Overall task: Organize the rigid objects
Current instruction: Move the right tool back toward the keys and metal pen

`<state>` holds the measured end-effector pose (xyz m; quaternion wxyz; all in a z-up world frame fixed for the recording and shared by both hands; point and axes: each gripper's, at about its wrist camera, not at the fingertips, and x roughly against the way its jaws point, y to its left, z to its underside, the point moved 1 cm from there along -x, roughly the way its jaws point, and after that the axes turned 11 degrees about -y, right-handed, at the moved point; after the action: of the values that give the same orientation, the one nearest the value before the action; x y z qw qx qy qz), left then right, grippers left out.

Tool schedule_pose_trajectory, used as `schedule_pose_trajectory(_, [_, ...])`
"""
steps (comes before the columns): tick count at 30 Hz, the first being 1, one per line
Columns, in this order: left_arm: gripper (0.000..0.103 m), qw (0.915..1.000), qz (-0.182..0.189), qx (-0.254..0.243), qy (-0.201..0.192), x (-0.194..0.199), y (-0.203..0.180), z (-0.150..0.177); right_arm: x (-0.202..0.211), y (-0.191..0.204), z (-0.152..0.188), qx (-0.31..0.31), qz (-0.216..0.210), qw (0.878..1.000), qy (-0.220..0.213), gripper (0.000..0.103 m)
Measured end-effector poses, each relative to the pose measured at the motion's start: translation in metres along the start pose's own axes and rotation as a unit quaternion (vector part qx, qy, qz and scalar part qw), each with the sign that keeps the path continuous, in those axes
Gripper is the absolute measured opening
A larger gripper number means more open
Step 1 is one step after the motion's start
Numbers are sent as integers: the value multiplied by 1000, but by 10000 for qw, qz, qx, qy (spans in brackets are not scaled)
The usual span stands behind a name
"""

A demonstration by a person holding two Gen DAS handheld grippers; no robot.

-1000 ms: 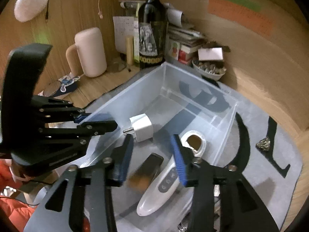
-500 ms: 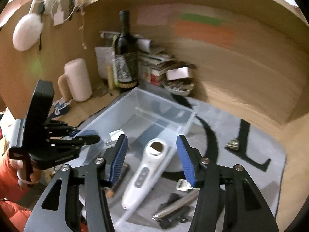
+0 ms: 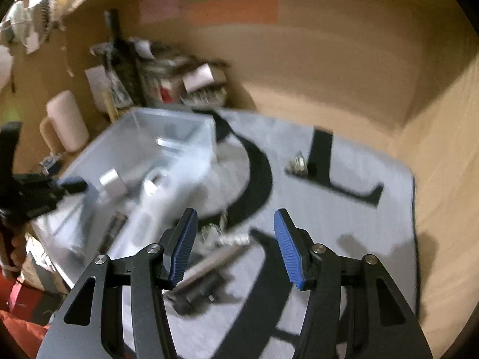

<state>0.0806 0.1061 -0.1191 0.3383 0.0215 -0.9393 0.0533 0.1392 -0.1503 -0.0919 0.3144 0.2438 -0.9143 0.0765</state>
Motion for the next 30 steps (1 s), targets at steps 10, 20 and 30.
schedule_pose_trajectory(10, [10, 10000, -53, -16, 14, 1, -2, 0, -13, 6, 52, -239, -369, 9971, 620, 50])
schedule_pose_trajectory(20, [10, 10000, -73, -9, 10, 1, -4, 1, -18, 12, 57, -448, -858, 9931, 655, 29])
schedule_pose_trajectory(30, [10, 10000, -69, -3, 7, 1, -4, 0, -2, 9, 45, -342, -607, 9971, 314, 21])
